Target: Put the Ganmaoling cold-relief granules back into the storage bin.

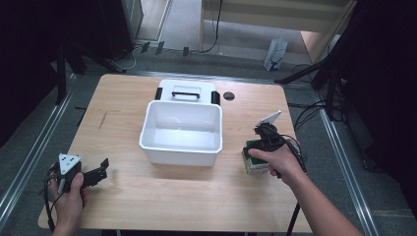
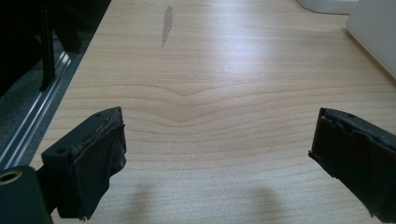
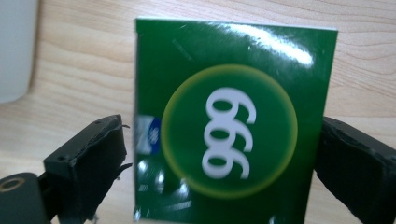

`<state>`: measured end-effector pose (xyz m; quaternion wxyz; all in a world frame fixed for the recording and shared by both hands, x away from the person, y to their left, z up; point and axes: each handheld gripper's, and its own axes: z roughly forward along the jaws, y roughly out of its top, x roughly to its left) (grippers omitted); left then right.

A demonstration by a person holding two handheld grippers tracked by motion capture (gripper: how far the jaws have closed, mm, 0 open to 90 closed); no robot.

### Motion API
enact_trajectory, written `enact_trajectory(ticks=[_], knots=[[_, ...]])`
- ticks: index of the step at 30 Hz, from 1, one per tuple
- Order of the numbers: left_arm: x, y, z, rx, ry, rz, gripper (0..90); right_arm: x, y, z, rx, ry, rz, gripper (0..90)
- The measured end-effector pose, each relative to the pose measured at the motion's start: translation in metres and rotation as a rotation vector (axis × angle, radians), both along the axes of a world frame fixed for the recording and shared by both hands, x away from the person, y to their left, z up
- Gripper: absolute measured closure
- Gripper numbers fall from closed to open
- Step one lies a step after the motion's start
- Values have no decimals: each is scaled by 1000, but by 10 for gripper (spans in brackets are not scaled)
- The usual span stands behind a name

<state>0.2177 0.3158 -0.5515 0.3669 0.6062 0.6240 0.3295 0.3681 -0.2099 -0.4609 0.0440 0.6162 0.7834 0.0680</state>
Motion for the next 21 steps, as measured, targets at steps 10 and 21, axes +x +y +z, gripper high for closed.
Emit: enact_trajectory(ticks=[10,21], knots=[[0,0,0,4,0,-8,38,6,-2,-7,-9,4,62,148],[0,-1,0,8,1,-8,38,6,3,4,-46,-38,200,172]])
